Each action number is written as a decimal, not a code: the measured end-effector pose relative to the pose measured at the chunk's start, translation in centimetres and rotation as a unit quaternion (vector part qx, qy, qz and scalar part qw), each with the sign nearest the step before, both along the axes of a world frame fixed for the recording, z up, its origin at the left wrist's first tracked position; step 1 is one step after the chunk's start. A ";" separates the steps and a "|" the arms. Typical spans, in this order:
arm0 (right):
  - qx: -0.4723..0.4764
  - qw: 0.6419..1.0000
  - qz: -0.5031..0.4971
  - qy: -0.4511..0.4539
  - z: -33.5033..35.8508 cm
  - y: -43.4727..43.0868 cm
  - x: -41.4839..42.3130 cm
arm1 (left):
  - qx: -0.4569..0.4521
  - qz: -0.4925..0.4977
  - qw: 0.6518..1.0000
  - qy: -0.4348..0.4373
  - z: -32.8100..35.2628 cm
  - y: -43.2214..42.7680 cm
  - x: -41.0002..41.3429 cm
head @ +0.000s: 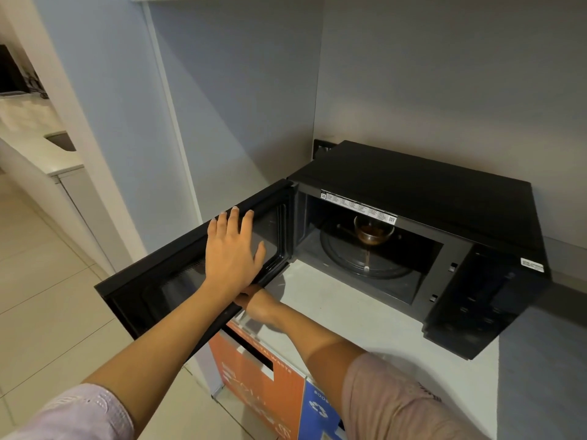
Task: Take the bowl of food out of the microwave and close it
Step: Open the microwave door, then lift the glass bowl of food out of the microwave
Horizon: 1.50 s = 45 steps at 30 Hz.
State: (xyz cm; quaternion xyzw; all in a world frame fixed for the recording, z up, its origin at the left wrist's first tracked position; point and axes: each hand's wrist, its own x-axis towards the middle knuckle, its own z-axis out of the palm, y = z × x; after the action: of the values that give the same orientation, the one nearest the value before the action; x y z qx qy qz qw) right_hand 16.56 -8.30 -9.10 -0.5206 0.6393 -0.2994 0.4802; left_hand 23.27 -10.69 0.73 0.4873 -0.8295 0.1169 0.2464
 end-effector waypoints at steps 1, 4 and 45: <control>0.001 1.000 0.000 -0.001 0.1 0.0 -0.1 | -0.003 -0.001 1.000 0.002 -0.2 0.0 -0.1; 0.008 1.000 0.007 -0.013 0.1 0.0 -0.4 | -0.021 -0.020 0.999 0.043 -0.9 0.1 -0.4; -0.178 0.871 -0.454 -0.052 -3.5 2.5 -29.2 | 0.481 -0.289 0.702 0.438 -14.7 -8.9 -27.2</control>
State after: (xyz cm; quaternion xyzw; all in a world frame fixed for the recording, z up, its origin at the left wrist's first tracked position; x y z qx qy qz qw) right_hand -12.63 -5.84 -12.58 -0.2331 0.7156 -0.6195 0.2232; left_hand -3.93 -19.60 -13.95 0.2721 -0.6719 -0.6014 0.3360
